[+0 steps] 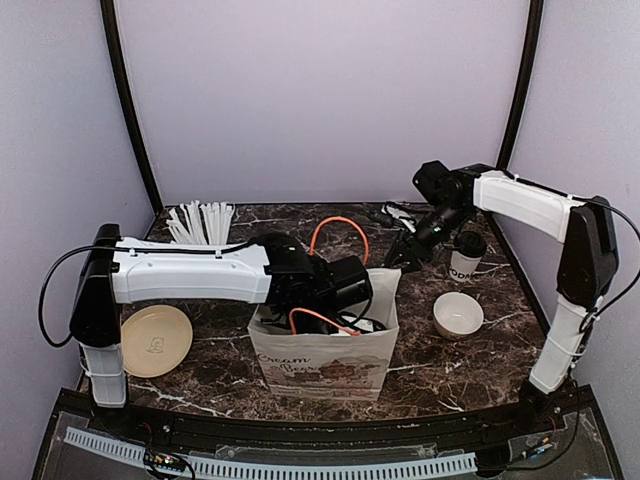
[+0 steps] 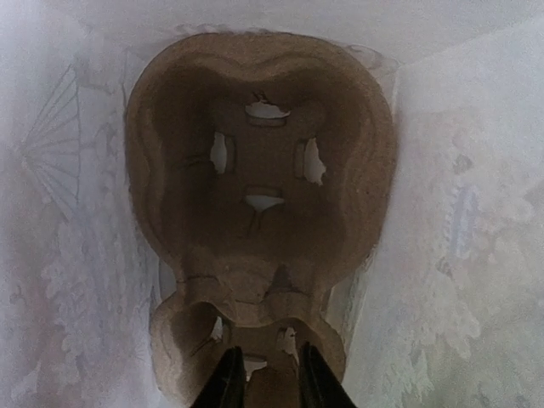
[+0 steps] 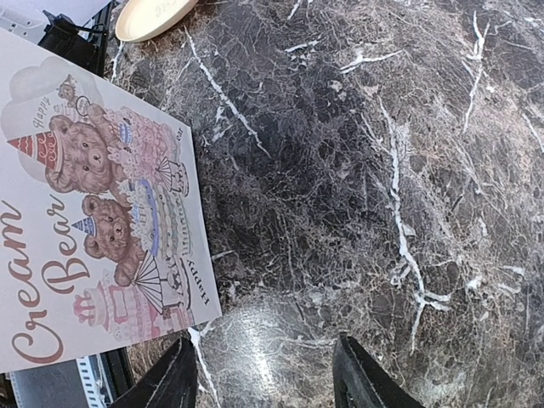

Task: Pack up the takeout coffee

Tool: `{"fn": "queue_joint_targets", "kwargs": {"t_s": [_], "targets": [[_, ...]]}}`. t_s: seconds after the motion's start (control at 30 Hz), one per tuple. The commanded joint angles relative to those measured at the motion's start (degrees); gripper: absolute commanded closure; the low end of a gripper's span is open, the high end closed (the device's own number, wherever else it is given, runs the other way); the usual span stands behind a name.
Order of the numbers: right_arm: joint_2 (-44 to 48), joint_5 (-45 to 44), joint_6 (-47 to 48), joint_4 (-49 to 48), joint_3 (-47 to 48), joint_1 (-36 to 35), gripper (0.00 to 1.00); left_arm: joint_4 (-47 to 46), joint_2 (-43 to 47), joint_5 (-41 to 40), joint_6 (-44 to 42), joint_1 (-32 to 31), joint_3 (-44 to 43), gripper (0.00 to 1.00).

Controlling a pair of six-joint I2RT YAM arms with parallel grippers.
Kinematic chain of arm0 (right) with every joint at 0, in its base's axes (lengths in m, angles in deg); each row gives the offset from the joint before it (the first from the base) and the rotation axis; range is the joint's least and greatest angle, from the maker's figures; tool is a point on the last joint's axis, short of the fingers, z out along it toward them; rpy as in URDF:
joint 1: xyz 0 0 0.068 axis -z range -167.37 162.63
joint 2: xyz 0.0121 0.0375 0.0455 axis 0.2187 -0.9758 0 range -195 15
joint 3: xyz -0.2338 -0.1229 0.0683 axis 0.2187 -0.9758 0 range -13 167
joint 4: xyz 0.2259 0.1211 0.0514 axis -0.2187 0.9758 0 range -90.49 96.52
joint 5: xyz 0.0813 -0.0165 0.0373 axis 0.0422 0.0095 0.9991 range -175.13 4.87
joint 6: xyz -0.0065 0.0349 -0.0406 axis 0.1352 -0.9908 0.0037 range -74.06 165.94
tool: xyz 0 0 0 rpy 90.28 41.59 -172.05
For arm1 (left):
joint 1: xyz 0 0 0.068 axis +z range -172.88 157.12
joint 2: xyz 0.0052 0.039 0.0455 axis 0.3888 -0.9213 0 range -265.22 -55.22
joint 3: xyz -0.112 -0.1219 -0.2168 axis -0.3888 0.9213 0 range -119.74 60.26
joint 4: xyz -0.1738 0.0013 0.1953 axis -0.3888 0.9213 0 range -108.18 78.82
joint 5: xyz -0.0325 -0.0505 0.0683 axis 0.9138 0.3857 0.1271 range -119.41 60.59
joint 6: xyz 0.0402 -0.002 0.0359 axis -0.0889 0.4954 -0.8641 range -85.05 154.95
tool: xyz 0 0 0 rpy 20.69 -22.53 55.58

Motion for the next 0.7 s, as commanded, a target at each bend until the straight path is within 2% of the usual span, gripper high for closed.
{"fn": "queue_joint_targets", "kwargs": {"t_s": [0.0,0.1,0.3,0.67], "targets": [[2.4,-0.3,-0.9,-0.6,-0.3,0.0,0.46,-0.4,0.2,0.2,1.1,0.3,0.6,0.68],[3.3,-0.6,-0.6,0.6,0.3,0.0,0.45,0.1,1.3,-1.5,2.1,0.3,-0.7,0.61],[5.4,-1.6,-0.3,2.5,1.7,0.3,0.43,0.5,7.2,-4.5,3.2,0.3,-3.7,0.55],[5.2,0.4,-0.3,5.2,5.0,3.9,0.42,1.7,14.4,-3.9,1.3,0.7,-11.3,0.52]]}}
